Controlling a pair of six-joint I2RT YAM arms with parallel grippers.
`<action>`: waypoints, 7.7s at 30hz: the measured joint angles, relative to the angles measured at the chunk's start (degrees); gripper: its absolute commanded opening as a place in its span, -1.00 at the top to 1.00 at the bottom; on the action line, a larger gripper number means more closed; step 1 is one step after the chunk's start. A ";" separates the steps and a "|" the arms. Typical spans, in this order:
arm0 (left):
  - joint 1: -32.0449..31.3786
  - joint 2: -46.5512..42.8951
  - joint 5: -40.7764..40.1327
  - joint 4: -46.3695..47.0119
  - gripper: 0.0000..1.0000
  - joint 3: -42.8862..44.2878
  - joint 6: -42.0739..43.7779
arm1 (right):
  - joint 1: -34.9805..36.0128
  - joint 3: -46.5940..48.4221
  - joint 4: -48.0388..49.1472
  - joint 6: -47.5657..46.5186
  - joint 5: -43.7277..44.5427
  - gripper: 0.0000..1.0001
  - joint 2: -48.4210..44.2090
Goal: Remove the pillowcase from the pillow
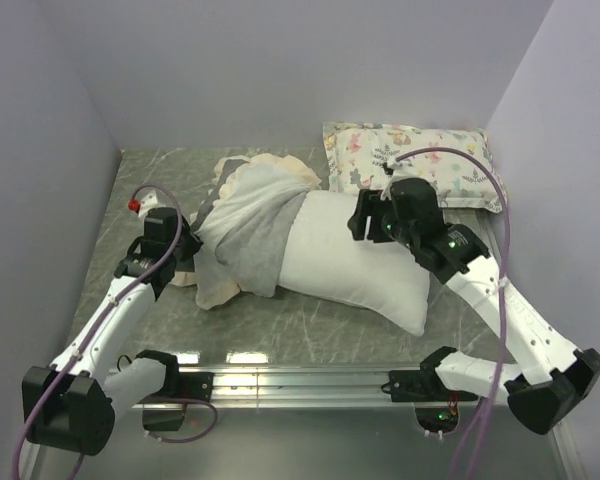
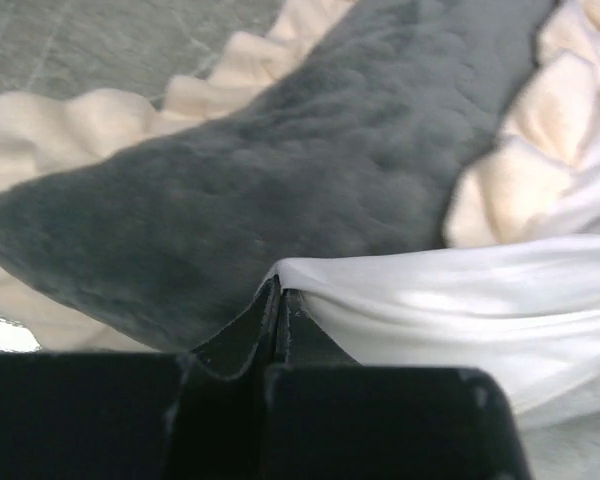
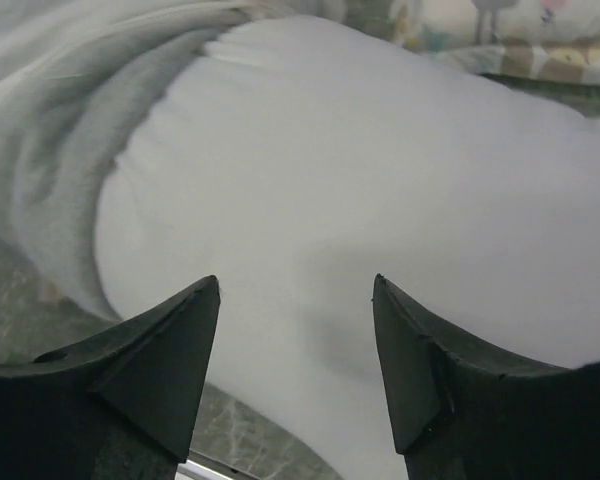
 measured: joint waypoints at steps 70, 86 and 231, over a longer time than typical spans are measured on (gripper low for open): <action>1.97 14.75 8.85 12.09 0.98 3.02 0.79 | 16.96 -6.01 9.05 -4.33 3.93 -0.64 -2.58; -2.29 14.49 5.33 6.64 0.47 7.02 4.90 | 39.34 -0.81 17.68 -13.68 24.83 -0.50 32.00; 1.22 -20.22 16.31 -8.72 -0.77 3.93 17.55 | 14.45 -15.10 21.77 4.79 0.35 -0.88 -14.51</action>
